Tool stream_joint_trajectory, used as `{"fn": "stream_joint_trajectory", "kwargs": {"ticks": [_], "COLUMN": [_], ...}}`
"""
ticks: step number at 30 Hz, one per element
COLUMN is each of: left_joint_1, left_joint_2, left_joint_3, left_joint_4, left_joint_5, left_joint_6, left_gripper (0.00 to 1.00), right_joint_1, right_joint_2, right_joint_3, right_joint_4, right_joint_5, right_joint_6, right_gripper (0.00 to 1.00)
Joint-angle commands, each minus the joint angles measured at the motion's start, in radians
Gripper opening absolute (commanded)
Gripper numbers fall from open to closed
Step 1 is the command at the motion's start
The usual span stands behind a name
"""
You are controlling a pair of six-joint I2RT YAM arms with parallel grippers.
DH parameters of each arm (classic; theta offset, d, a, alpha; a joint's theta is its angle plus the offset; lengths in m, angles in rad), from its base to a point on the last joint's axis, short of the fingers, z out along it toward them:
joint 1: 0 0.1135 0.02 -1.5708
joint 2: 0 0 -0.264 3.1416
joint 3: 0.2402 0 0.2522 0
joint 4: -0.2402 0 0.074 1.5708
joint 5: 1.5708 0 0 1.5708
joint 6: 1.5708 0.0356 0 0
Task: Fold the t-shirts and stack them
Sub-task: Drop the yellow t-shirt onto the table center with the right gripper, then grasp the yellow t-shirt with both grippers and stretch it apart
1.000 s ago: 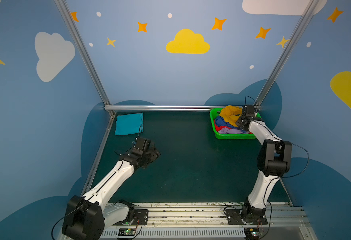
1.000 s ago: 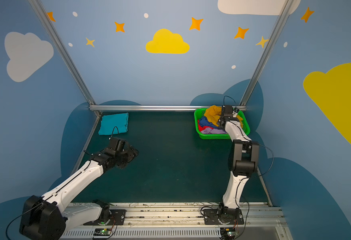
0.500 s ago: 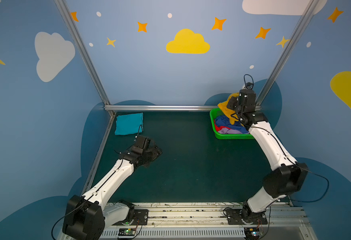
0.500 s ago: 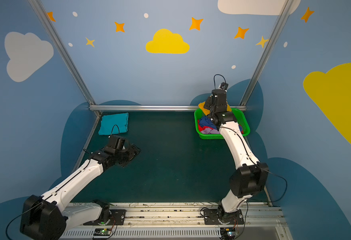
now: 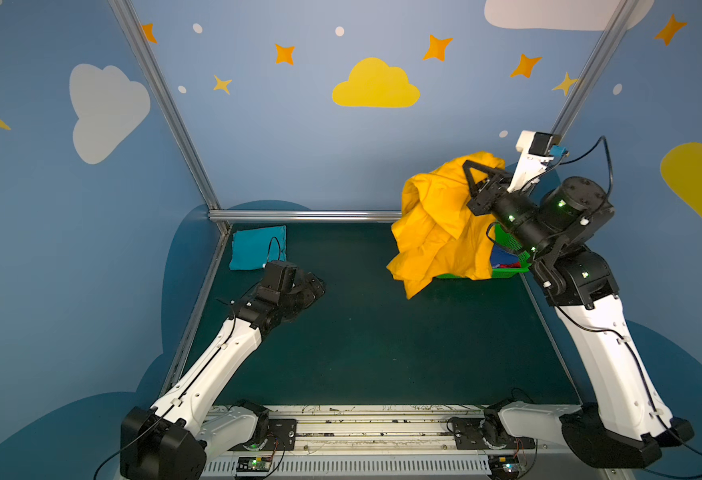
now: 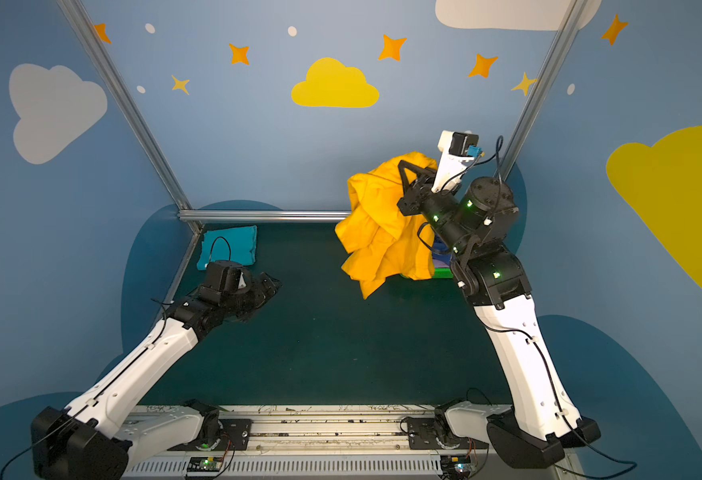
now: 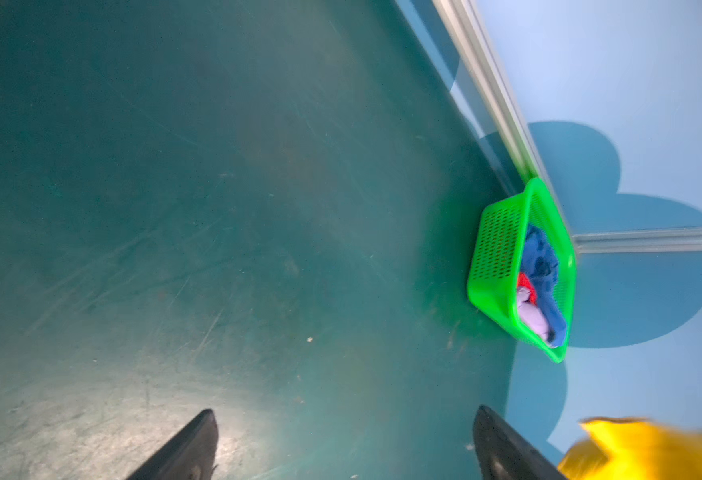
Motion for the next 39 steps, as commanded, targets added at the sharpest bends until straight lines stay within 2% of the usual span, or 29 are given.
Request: {"fn": "stream_joint_trajectory", "kwargs": {"ticks": [1, 5, 6, 7, 8, 11, 13, 14, 15, 18, 21, 22, 24, 25, 27, 28, 29, 30, 32, 35, 36, 37, 38, 39], "left_joint_1": [0.004, 0.005, 0.004, 0.005, 0.004, 0.005, 0.004, 0.005, 0.005, 0.003, -0.011, -0.022, -0.056, -0.070, -0.091, -0.101, -0.116, -0.133, -0.174, -0.260, -0.287, -0.310, -0.334, -0.355], "left_joint_2": [-0.034, -0.081, -0.095, -0.106, -0.115, -0.128, -0.113, -0.099, -0.078, 0.019, 0.147, 0.195, 0.314, 0.369, 0.498, 0.548, 0.600, 0.640, 0.693, 0.765, 0.794, 0.818, 0.846, 0.875], "left_joint_3": [0.043, 0.022, 0.011, -0.002, -0.013, -0.057, -0.079, -0.084, -0.088, -0.077, -0.052, -0.038, 0.027, 0.068, 0.188, 0.248, 0.311, 0.365, 0.448, 0.587, 0.635, 0.670, 0.705, 0.733], "left_joint_4": [-0.053, -0.066, -0.064, -0.061, -0.057, -0.039, -0.025, -0.019, -0.010, 0.022, 0.080, 0.101, 0.129, 0.134, 0.107, 0.094, 0.078, 0.071, 0.063, -0.031, -0.079, -0.117, -0.160, -0.203], "left_joint_5": [-0.057, -0.111, -0.120, -0.127, -0.131, -0.146, -0.147, -0.143, -0.135, -0.099, -0.057, -0.048, -0.043, -0.035, 0.011, 0.034, 0.046, 0.086, 0.105, 0.069, 0.045, 0.012, -0.017, -0.055], "left_joint_6": [0.010, -0.009, -0.016, -0.023, -0.029, -0.043, -0.047, -0.047, -0.047, -0.039, -0.024, -0.013, 0.031, 0.054, 0.108, 0.126, 0.138, 0.149, 0.171, 0.240, 0.268, 0.294, 0.323, 0.352], "left_gripper": [1.00, 1.00, 1.00, 1.00, 1.00, 1.00, 1.00, 1.00, 1.00, 1.00, 1.00, 1.00, 0.93, 0.85, 0.67, 0.65, 0.65, 0.70, 0.79, 0.84, 0.85, 0.87, 0.88, 0.89], "right_joint_1": [0.038, 0.147, 0.170, 0.184, 0.192, 0.207, 0.213, 0.213, 0.212, 0.200, 0.154, 0.131, 0.081, 0.065, 0.040, 0.033, 0.028, 0.027, 0.026, 0.016, 0.010, 0.005, -0.001, -0.009], "right_joint_2": [0.065, 0.110, 0.103, 0.087, 0.069, -0.029, -0.098, -0.132, -0.167, -0.272, -0.342, -0.353, -0.348, -0.335, -0.284, -0.254, -0.216, -0.169, -0.084, 0.039, 0.080, 0.115, 0.155, 0.194], "right_joint_3": [-0.033, -0.051, -0.095, -0.160, -0.231, -0.514, -0.686, -0.742, -0.796, -0.917, -0.980, -0.991, -1.005, -1.006, -1.003, -0.997, -0.990, -0.979, -0.946, -0.869, -0.839, -0.815, -0.787, -0.750], "right_joint_4": [-0.047, -0.145, -0.150, -0.141, -0.122, -0.053, -0.076, -0.108, -0.153, -0.258, -0.305, -0.305, -0.286, -0.271, -0.229, -0.212, -0.189, -0.172, -0.161, -0.208, -0.224, -0.234, -0.243, -0.262], "right_joint_5": [-0.195, -0.131, -0.117, -0.111, -0.110, -0.043, 0.065, 0.128, 0.205, 0.388, 0.417, 0.392, 0.319, 0.291, 0.225, 0.193, 0.156, 0.123, 0.085, 0.064, 0.042, 0.017, -0.014, -0.041], "right_joint_6": [0.065, -0.050, -0.069, -0.073, -0.067, -0.023, 0.003, 0.015, 0.033, 0.055, 0.059, 0.060, 0.065, 0.072, 0.086, 0.091, 0.097, 0.103, 0.139, 0.166, 0.169, 0.171, 0.173, 0.182], "right_gripper": [0.00, 0.00, 0.12, 0.30, 0.40, 0.54, 0.63, 0.72, 0.88, 0.91, 0.90, 0.83, 0.47, 0.37, 0.27, 0.26, 0.28, 0.32, 0.34, 0.33, 0.38, 0.47, 0.64, 0.76]}}
